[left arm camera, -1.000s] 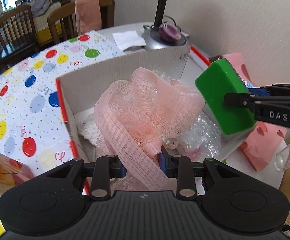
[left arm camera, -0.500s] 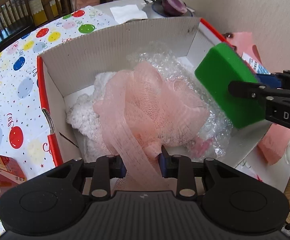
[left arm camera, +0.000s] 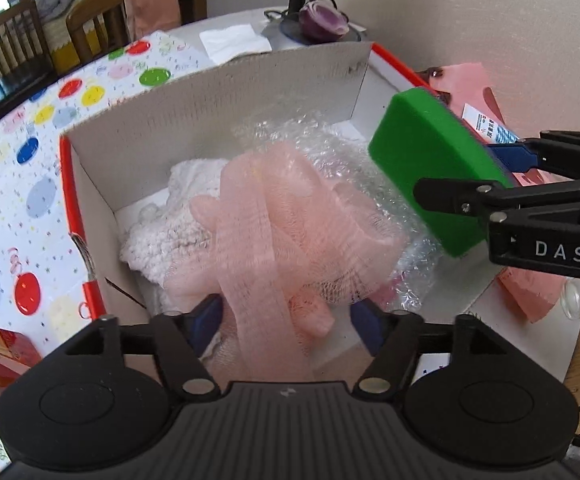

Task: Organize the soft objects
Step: 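Open the left gripper to drop the puff while the right gripper releases the sponge into the box, then withdraw both grippers from the box toward the Christmas tote bag and plastic bag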

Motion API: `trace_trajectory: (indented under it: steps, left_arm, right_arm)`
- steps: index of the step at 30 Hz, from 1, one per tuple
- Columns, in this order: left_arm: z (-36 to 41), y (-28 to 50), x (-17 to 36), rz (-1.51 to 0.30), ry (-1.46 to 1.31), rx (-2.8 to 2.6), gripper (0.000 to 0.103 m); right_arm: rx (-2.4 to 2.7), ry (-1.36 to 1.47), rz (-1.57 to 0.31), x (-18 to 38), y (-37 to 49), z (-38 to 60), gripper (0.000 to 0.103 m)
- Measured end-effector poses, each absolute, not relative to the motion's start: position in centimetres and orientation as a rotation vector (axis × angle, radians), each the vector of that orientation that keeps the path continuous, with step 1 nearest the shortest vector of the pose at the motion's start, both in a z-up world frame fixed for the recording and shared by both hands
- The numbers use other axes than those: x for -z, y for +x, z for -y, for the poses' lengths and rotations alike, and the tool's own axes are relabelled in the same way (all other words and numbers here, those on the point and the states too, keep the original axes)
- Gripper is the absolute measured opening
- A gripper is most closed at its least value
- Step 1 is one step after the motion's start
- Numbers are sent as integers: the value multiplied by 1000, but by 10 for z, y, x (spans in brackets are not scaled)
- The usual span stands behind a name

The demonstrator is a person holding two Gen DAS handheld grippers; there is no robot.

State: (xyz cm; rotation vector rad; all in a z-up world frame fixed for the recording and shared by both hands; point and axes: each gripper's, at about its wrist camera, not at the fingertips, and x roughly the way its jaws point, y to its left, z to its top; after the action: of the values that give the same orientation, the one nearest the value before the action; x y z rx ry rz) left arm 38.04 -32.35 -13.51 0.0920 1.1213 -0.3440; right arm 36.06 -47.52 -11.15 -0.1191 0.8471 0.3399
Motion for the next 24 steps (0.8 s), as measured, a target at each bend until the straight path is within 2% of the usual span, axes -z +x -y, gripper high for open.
trace_trajectory:
  steps: [3, 24]
  left_arm:
    - [322, 376, 129, -1098, 88, 345, 73]
    - [273, 319, 54, -870, -91, 309, 73]
  right_arm:
    - [-355, -121, -835, 107, 357, 475, 63]
    - [-498, -61, -705, 43, 315, 468, 76]
